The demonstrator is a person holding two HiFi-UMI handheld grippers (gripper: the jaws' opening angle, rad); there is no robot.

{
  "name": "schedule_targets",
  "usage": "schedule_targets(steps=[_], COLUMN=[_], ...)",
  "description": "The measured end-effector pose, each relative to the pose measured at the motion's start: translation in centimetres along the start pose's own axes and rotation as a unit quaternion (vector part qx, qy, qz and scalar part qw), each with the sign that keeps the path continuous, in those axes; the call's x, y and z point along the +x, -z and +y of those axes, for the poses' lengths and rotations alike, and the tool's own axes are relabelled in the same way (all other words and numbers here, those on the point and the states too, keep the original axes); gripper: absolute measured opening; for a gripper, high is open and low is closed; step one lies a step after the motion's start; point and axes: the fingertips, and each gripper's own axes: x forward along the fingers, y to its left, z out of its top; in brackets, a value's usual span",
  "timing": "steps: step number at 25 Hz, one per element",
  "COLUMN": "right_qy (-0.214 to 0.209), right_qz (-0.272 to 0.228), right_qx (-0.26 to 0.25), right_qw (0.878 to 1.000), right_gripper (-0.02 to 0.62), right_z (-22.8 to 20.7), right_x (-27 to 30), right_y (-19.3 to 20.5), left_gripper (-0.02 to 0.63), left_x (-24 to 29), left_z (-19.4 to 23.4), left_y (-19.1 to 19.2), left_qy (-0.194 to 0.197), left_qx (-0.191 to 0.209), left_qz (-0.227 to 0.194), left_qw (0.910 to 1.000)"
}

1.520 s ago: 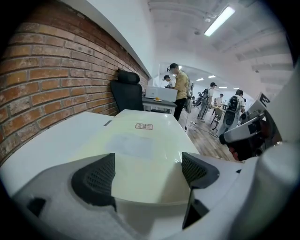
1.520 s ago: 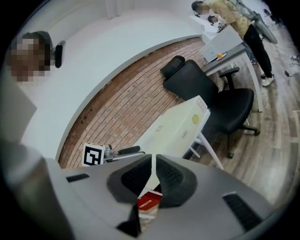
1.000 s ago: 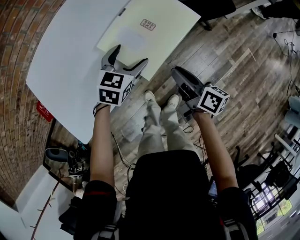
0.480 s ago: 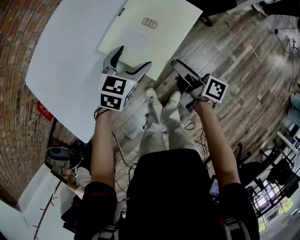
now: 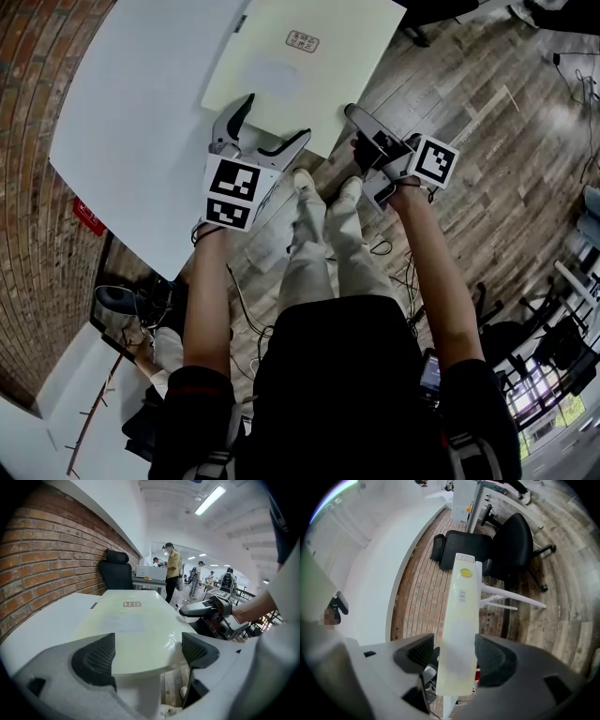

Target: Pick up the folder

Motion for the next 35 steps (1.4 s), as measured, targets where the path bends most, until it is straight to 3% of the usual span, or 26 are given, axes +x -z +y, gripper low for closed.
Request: schedule_targets(steps=[22,35], right_qy=[-0.039,-0.036], right_qz=[0.014,0.026], right_qx=[0.042,0.043], right_qw=[0.998,0.998], right_gripper=[0.27,0.27], right_z=[-1.0,-1.1], right_x=[0.8,0.4], right_y=[0.4,1.3], left_gripper=[0.423,0.423], left_x=[-0.4,-0.3], left_z=[-1.6,-1.6], left_y=[0.3,0.5], left_qy=[0.002,0.001], left_qx=[0.001,0.008], left_qz=[-0.013,-0.003], left_qw=[0.9999,1.0])
